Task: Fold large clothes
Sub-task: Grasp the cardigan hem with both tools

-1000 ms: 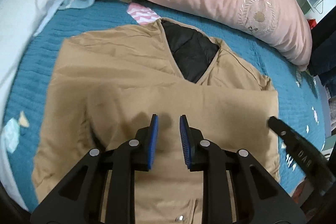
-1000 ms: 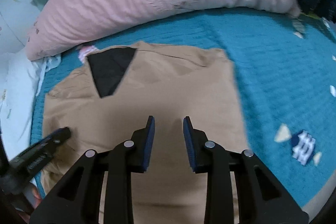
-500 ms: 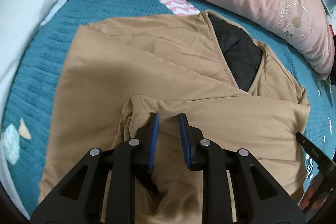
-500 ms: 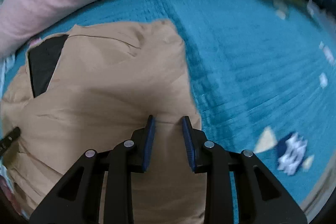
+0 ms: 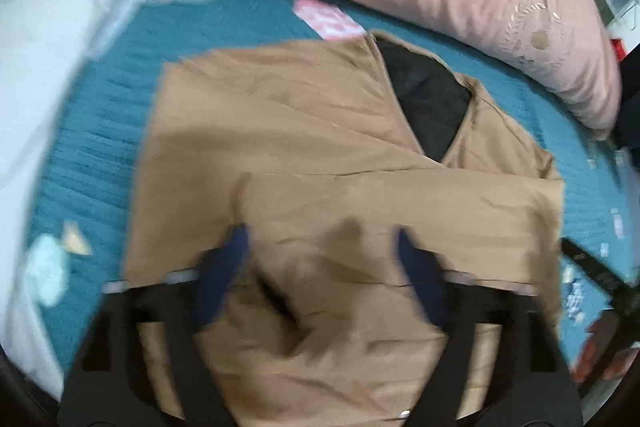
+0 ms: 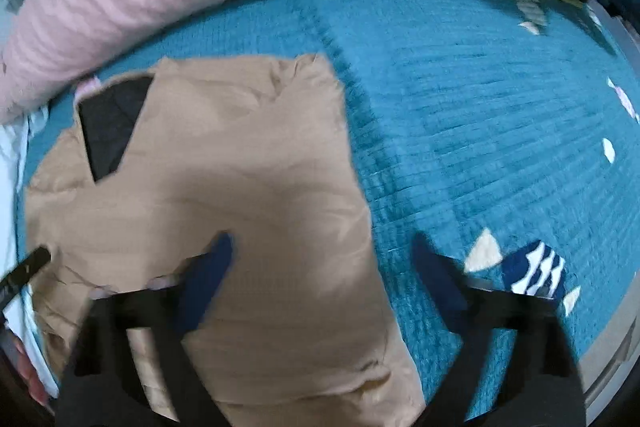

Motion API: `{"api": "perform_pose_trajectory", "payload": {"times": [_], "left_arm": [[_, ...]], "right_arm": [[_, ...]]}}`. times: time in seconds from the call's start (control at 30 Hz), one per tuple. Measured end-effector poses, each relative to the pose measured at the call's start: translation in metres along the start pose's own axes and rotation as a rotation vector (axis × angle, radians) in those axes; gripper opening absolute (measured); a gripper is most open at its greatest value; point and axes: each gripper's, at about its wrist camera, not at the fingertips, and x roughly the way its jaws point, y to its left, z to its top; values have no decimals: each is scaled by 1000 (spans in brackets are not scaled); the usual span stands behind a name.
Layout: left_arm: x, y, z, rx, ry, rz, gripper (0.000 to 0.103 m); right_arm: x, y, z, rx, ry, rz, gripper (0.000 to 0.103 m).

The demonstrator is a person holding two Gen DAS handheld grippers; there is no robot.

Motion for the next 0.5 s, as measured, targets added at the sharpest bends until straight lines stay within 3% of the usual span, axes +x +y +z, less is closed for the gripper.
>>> {"api": "perform_pose_trajectory", "payload": {"times": [0.3,0.5], "left_arm": [[-25,19,-6,-5,-5,11,87],[-22,40,10,-21,6,24,87]], "right_arm": [[-28,-2,8,63,-29,23,93],[-29,-4,25,91,-25,50,93]]}}
